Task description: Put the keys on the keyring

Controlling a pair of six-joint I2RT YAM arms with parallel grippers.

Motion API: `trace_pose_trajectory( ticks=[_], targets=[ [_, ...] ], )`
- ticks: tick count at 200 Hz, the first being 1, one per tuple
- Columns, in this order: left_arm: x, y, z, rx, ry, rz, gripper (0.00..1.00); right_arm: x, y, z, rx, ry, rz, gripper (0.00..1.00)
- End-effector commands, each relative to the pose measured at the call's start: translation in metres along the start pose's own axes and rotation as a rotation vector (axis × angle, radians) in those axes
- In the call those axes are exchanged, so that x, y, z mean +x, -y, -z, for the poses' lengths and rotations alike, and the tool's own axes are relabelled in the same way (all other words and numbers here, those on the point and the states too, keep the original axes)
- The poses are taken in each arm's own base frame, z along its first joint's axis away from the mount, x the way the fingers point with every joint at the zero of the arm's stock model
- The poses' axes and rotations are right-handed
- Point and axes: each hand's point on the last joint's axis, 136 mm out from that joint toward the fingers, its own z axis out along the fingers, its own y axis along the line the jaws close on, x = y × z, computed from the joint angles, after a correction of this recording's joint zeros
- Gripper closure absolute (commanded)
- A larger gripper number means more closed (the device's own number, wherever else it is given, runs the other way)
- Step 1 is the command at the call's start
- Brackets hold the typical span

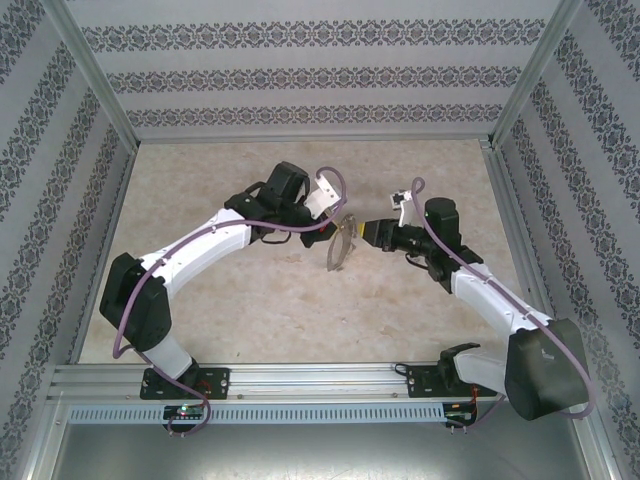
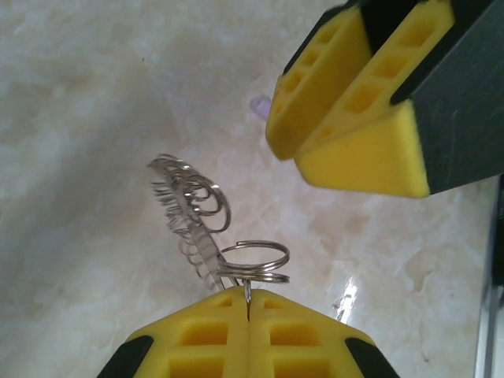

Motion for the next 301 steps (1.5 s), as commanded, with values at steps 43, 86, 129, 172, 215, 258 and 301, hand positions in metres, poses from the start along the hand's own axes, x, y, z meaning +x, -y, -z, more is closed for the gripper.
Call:
trace_pose_trajectory(
  ticks=[43, 86, 129, 172, 215, 258, 301],
  targets=[
    [-0.058, 0.002, 0.032, 0.024, 0.137, -0.111, 1.00, -0.035, -0.069, 0.020, -0.196, 0.058, 0.087, 0.69],
    [-0.064, 0.005, 0.038, 0.037, 0.130, -0.130, 1.00, -0.041, -0.097, 0.012, -0.262, 0.051, 0.116, 0.69],
    [-0.067, 0.017, 0.048, 0.079, 0.149, -0.141, 1.00, -0.051, -0.100, 0.002, -0.284, 0.060, 0.118, 0.69],
    [-0.072, 0.030, 0.058, 0.122, 0.179, -0.142, 1.00, -0.057, -0.097, 0.001, -0.284, 0.070, 0.105, 0.69],
    [-0.076, 0.035, 0.066, 0.130, 0.198, -0.150, 1.00, -0.056, -0.094, 0.012, -0.267, 0.092, 0.101, 0.69],
    [-0.077, 0.038, 0.068, 0.138, 0.204, -0.153, 1.00, -0.054, -0.092, 0.015, -0.264, 0.098, 0.091, 0.68],
    [-0.080, 0.040, 0.069, 0.151, 0.212, -0.150, 1.00, -0.056, -0.099, 0.013, -0.290, 0.089, 0.098, 0.68]
  ],
)
